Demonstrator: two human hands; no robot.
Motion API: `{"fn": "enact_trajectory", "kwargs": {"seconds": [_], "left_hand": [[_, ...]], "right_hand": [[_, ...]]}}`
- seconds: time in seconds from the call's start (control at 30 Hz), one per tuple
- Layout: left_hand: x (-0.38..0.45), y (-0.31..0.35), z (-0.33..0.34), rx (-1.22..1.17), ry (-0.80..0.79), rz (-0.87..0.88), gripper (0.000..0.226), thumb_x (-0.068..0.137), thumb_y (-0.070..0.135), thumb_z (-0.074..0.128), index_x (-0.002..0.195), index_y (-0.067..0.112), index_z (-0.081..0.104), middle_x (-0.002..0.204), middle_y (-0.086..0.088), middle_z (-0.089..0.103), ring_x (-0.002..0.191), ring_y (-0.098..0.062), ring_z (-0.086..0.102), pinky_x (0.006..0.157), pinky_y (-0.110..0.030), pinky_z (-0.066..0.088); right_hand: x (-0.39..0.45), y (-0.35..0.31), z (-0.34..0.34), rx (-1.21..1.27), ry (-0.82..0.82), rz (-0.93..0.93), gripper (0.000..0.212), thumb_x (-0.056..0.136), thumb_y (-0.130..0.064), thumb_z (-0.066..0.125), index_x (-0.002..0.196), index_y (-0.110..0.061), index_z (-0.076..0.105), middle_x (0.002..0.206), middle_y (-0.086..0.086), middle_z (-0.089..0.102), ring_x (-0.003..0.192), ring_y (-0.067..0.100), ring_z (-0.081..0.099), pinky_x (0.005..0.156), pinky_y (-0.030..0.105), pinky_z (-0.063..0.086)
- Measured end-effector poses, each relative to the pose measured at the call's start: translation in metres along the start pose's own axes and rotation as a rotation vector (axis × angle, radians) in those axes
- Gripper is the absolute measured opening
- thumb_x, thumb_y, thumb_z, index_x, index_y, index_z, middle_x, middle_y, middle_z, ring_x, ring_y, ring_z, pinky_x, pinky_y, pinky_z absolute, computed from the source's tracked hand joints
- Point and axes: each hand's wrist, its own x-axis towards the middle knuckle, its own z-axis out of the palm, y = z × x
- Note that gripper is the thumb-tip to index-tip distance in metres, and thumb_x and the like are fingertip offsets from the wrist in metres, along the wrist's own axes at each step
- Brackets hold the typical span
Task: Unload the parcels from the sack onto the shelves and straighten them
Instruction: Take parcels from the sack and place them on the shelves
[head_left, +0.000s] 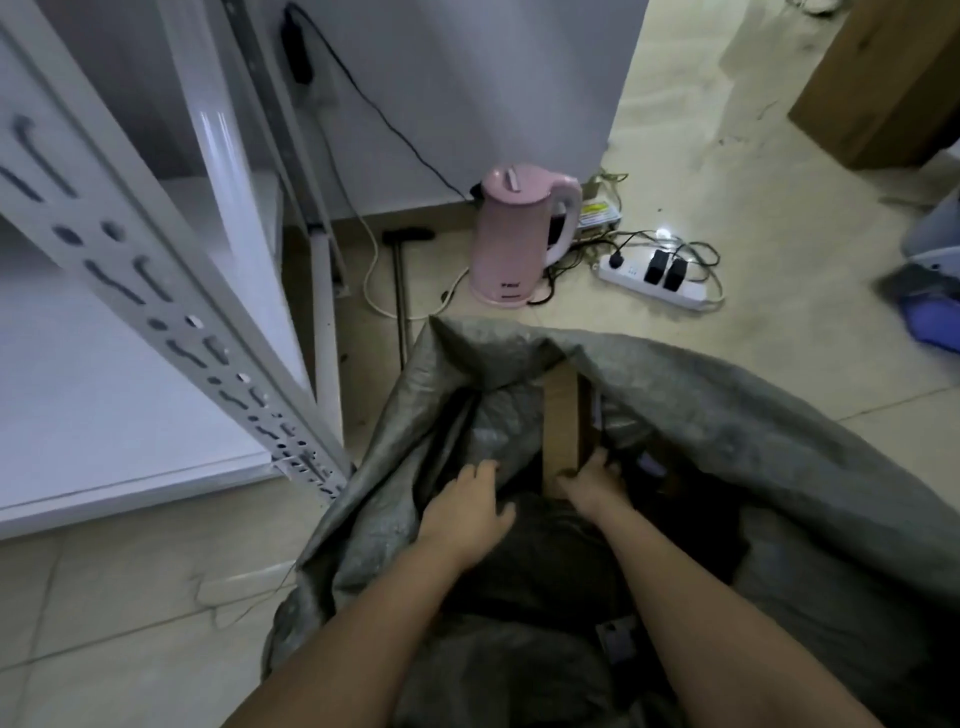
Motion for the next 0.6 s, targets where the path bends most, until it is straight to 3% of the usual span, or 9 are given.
{"fn": "enact_trajectory", "kwargs": {"seconds": [0.17,0.37,0.6], "left_hand": [[0.019,-0.009,0.013,-0.025,0.035,0.019,0.050,0.093,0.039,0.049,0.138,0.020,0.036,0.134,-0.005,0.047,0.117,-0.025,0.052,0.084,-0.033,0.042],[0.010,-0.005,0.002,-0.162,-0.022,-0.067,0.054,0.093,0.038,0.050,0.141,0.019,0.033,0.137,-0.005,0.046,0.117,-0.024,0.052,0.089,-0.033,0.045],[-0.058,0.045,-0.053,-0.697,-0.165,-0.375,0.059,0.094,0.033,0.055,0.144,0.010,0.032,0.139,-0.011,0.045,0.120,-0.025,0.051,0.102,-0.036,0.043]], "right_hand": [[0.038,0.006,0.019,0.283,0.012,0.050,0.092,0.091,-0.031,0.063,0.152,-0.008,-0.002,0.152,0.018,0.023,0.135,0.037,0.033,0.105,0.039,0.035],[0.009,0.003,0.014,0.219,0.054,0.097,0.103,0.079,-0.050,0.070,0.151,-0.009,0.009,0.151,0.017,0.023,0.138,0.037,0.027,0.112,0.046,0.029],[-0.117,-0.018,-0.027,0.276,-0.081,0.167,0.094,0.083,-0.052,0.065,0.150,-0.009,0.015,0.151,0.019,0.016,0.133,0.039,0.033,0.106,0.042,0.038]]}}
